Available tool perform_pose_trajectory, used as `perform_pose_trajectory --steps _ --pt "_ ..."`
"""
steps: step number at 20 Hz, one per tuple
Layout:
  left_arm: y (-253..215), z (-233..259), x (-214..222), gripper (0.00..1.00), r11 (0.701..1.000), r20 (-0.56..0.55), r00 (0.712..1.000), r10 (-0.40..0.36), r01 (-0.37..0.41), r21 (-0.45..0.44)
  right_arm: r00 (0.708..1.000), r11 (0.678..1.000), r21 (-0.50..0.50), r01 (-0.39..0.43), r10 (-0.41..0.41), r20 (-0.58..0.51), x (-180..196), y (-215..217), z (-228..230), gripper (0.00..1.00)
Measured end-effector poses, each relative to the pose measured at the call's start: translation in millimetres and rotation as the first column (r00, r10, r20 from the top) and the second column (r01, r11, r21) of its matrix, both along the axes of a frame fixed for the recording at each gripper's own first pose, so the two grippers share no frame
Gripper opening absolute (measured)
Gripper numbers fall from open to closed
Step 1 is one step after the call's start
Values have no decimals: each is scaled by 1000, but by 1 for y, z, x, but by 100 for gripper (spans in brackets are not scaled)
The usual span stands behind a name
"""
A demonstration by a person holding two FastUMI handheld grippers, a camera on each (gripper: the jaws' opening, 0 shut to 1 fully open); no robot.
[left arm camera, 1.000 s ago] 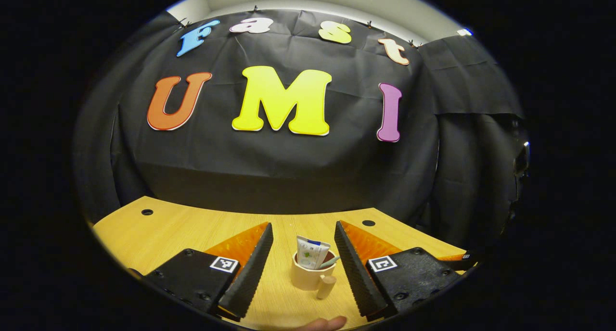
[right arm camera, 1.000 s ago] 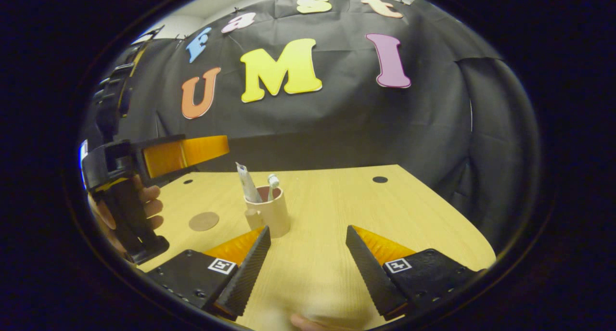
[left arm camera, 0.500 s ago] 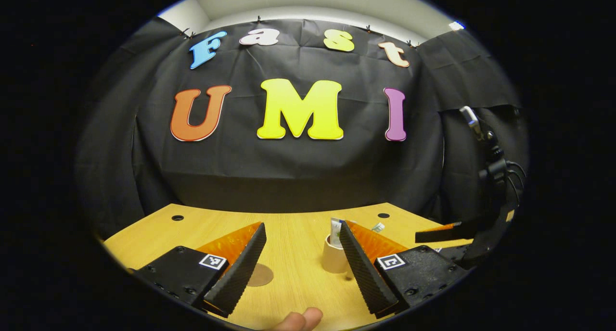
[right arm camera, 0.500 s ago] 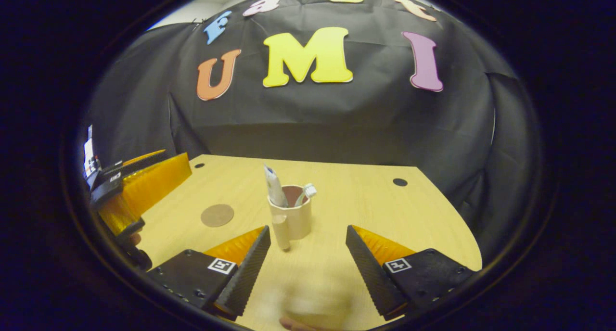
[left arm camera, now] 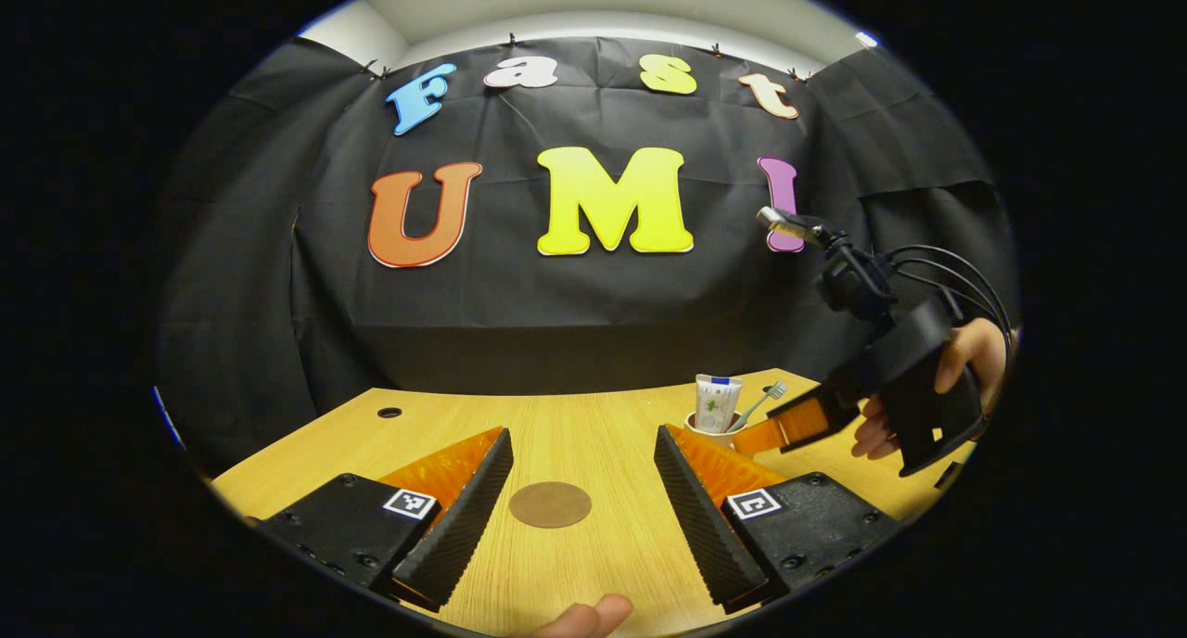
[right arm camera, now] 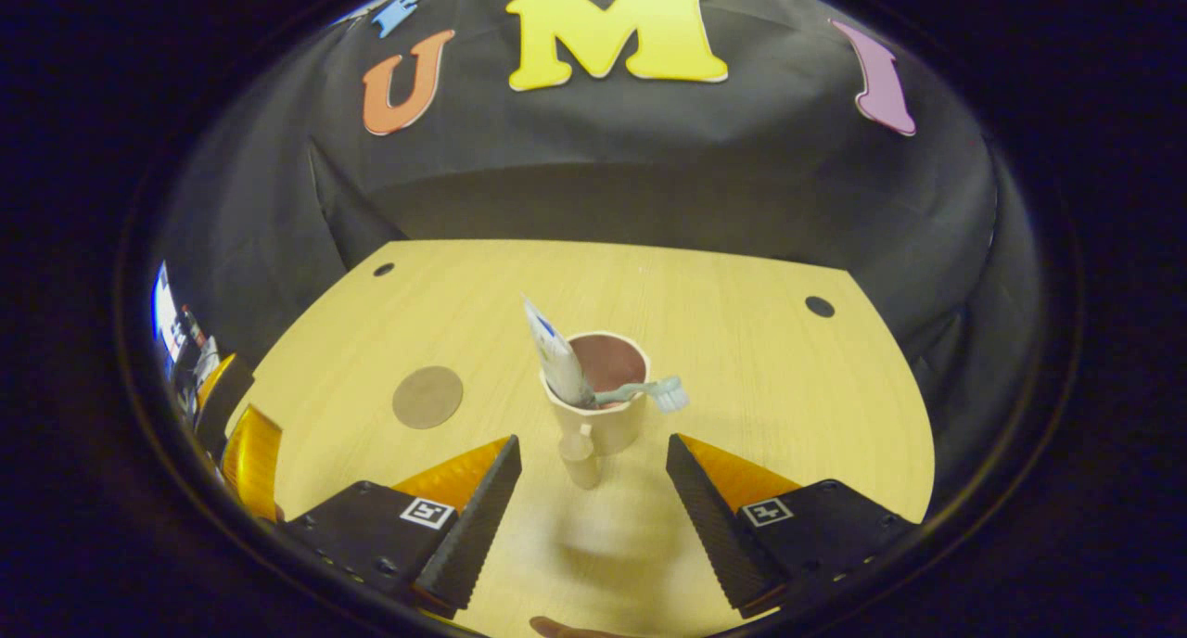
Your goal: Put the toothbrush and toothpaste on the desktop into the cup, then pick up the cup and place it on the coaster on the desktop.
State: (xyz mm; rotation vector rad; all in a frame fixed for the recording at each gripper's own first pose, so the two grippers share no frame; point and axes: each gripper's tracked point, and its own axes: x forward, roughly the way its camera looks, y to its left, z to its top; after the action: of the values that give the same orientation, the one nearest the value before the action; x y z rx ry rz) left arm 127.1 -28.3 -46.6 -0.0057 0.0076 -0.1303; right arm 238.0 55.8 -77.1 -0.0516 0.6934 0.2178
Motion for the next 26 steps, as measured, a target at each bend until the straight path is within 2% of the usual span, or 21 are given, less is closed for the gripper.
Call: perform_pose_trajectory --steps 1,2,3,6,8,12,13,16,17,18,23,26 --pt "4 -2 -2 98 1000 -3 1000 5 -5 -5 999 1000 -13 17 -18 -41 4 1 -4 94" --pt "6 -5 -5 98 1000 -4 1000 4 -4 -12 997 999 -38 28 -31 -76 6 3 -8 96" --pt "8 -8 -8 98 1000 -6 1000 4 -4 -20 995 998 -60 26 -32 -99 9 6 -11 94" --pt "19 -22 -17 98 1000 -36 999 19 -19 -16 984 995 -94 36 -51 -172 12 18 -23 95" --pt "29 -27 -23 98 999 -44 998 36 -37 -11 966 994 -99 52 -75 -246 17 19 -38 95" --pt "42 -35 -31 98 998 -55 997 53 -54 -21 930 983 -138 123 -162 -329 29 12 -57 91" --pt "44 -36 -32 98 998 -58 997 53 -55 -26 924 981 -144 133 -176 -339 33 8 -61 86" --pt "46 -41 -32 98 998 -70 996 53 -55 -36 901 984 -110 139 -172 -399 29 13 -74 49" --pt "45 -41 -31 98 998 -73 996 49 -52 -39 900 983 -126 136 -176 -399 29 11 -74 37" --pt "44 -42 -30 98 998 -76 996 45 -48 -43 905 983 -140 121 -167 -391 31 10 -74 30" --pt "39 -44 -32 98 998 -80 996 30 -34 -50 909 979 -173 110 -169 -380 24 3 -70 24" --pt "42 -44 -35 98 998 -70 997 34 -37 -44 926 982 -159 100 -150 -346 18 1 -52 24"
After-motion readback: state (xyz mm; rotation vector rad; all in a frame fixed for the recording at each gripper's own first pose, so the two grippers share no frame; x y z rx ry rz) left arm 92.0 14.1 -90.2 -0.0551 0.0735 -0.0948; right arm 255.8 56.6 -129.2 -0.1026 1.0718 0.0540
